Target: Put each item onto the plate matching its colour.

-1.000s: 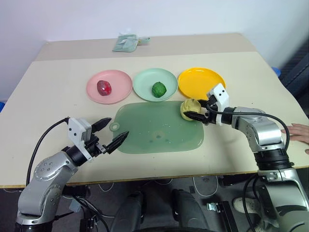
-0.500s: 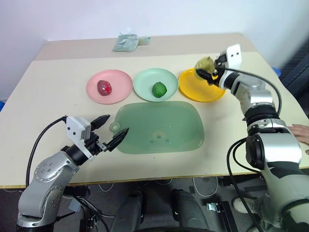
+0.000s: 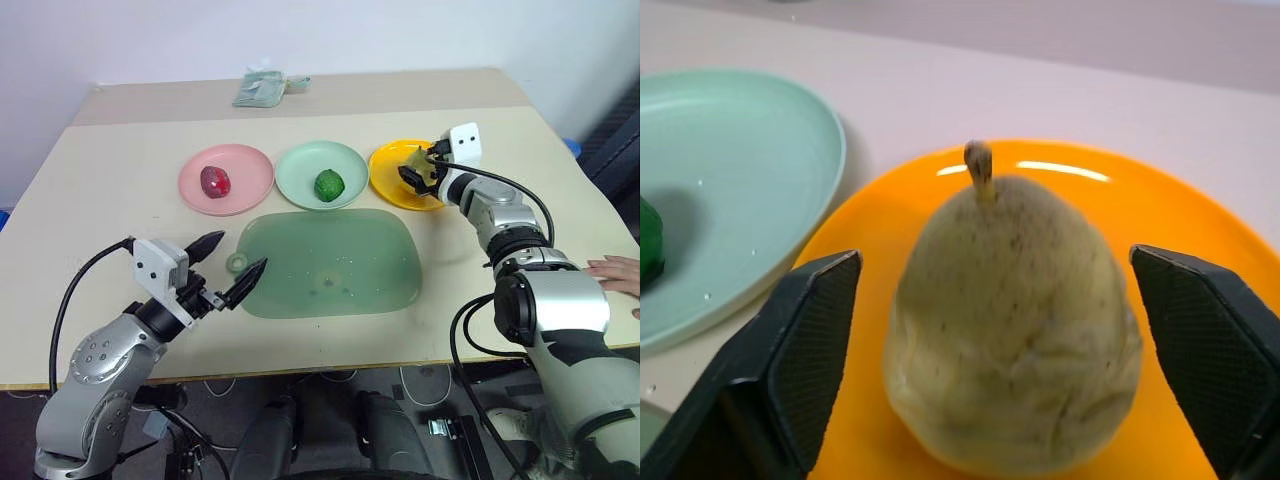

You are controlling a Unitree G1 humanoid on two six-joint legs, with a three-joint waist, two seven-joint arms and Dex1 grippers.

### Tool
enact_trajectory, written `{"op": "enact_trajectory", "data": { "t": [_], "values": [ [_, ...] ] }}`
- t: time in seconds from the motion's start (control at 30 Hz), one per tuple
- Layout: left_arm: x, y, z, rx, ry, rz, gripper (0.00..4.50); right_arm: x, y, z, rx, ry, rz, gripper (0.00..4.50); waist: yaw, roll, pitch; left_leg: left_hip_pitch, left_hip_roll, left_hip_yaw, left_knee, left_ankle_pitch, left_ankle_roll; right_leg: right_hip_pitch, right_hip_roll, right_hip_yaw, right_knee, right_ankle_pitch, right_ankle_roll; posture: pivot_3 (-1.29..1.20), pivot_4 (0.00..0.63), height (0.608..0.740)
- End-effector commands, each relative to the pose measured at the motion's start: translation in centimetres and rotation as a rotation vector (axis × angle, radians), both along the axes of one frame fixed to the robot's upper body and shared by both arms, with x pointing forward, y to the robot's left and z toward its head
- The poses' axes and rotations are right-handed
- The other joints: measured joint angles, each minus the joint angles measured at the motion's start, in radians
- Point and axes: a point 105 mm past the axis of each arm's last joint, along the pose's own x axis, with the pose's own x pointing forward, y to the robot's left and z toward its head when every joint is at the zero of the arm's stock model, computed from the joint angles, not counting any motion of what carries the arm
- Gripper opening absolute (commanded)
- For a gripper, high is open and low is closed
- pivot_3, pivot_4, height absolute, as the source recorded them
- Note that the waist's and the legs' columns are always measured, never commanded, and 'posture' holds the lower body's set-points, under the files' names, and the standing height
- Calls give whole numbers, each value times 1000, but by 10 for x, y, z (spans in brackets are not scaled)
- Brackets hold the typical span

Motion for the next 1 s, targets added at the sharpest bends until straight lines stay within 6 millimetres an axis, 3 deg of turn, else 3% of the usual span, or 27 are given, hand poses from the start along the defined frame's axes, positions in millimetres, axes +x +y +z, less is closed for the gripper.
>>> {"op": "enact_trajectory", "data": {
  "t": [0.03,0.2,0.3,0.43,0.53,0.8,1.0],
  "values": [
    [-3,-3,1,39,-4,-25,4500,-3,-3,55,-12,-168,100,4463,-1,0,0,0,0,0,0,0,0,0,0,0,0,0,0,0,150,740],
    [-1,10,1,72,14,-42,4500,-36,-6,67,-36,-235,324,4463,3,1,0,0,0,0,-1,0,0,0,0,-1,0,0,0,0,150,740],
    [9,20,5,114,-15,-17,4500,-80,-9,64,-84,-253,430,4463,15,0,0,0,0,-3,0,0,0,2,0,-3,0,0,0,0,150,740],
    [21,21,13,128,-51,-24,4500,-128,-23,52,-116,-193,431,4463,24,2,0,0,0,-2,2,0,0,2,-1,-2,1,0,0,0,150,740],
    [21,21,11,149,-48,-58,4500,-152,-33,39,-118,-132,390,4463,22,2,0,1,0,-1,2,0,0,2,-1,-1,0,0,0,0,150,740],
    [1,22,7,138,-1,-162,4500,-197,-62,5,-133,-1,273,4463,29,2,-1,2,3,0,2,-1,1,4,-1,0,-1,-2,-3,0,150,740],
    [-3,20,6,126,49,-193,4500,-207,-65,-2,-138,20,260,4463,29,2,-1,2,4,0,6,-1,1,6,-1,-1,-2,-3,-4,0,150,740]
  ]
}}
